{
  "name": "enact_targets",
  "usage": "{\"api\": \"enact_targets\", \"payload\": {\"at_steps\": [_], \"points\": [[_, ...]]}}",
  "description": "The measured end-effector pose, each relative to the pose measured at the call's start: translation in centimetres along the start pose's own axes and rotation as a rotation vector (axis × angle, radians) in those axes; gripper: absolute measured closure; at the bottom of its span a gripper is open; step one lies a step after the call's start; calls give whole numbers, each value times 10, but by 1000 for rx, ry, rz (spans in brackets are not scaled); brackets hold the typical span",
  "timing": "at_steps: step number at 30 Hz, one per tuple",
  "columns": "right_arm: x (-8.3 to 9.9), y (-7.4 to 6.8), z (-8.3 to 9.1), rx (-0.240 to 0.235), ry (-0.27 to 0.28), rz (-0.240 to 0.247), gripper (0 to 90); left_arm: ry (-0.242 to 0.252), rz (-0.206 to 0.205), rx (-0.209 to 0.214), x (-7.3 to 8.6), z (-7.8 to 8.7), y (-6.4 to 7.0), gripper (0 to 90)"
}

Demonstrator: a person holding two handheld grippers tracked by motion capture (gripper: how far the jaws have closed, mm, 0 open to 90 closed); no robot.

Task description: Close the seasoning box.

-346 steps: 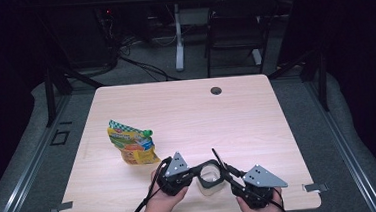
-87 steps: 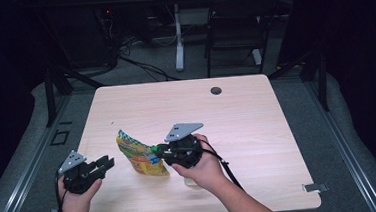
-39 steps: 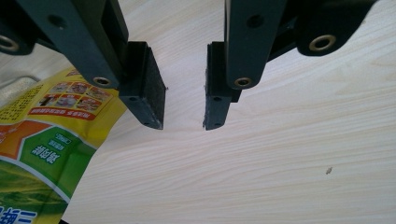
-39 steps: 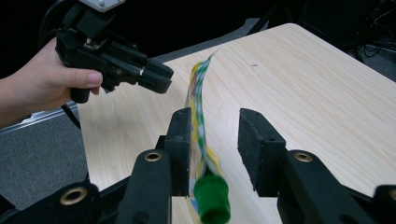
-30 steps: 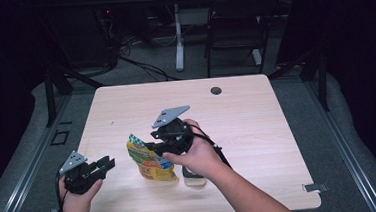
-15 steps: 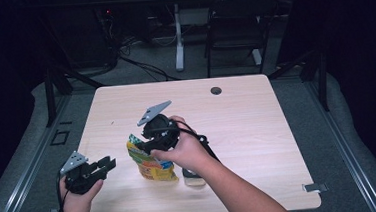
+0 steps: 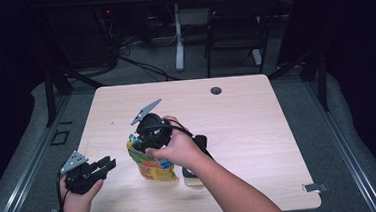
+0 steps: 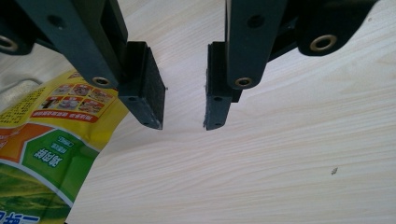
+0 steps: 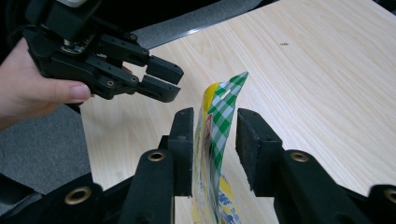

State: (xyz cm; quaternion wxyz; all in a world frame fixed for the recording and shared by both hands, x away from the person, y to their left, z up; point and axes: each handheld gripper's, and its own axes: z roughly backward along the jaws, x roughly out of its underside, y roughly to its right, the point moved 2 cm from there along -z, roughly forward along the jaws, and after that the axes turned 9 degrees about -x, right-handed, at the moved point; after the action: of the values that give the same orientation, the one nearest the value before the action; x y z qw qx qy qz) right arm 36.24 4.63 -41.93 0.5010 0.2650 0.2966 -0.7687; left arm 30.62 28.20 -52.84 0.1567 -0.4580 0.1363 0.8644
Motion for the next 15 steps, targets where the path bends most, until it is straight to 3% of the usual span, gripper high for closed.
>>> {"api": "enact_targets", "payload": {"at_steps": [15], "points": [[-2, 2, -10, -19, -55, -8, 833, 10, 3, -2, 0, -1, -1, 680]]}}
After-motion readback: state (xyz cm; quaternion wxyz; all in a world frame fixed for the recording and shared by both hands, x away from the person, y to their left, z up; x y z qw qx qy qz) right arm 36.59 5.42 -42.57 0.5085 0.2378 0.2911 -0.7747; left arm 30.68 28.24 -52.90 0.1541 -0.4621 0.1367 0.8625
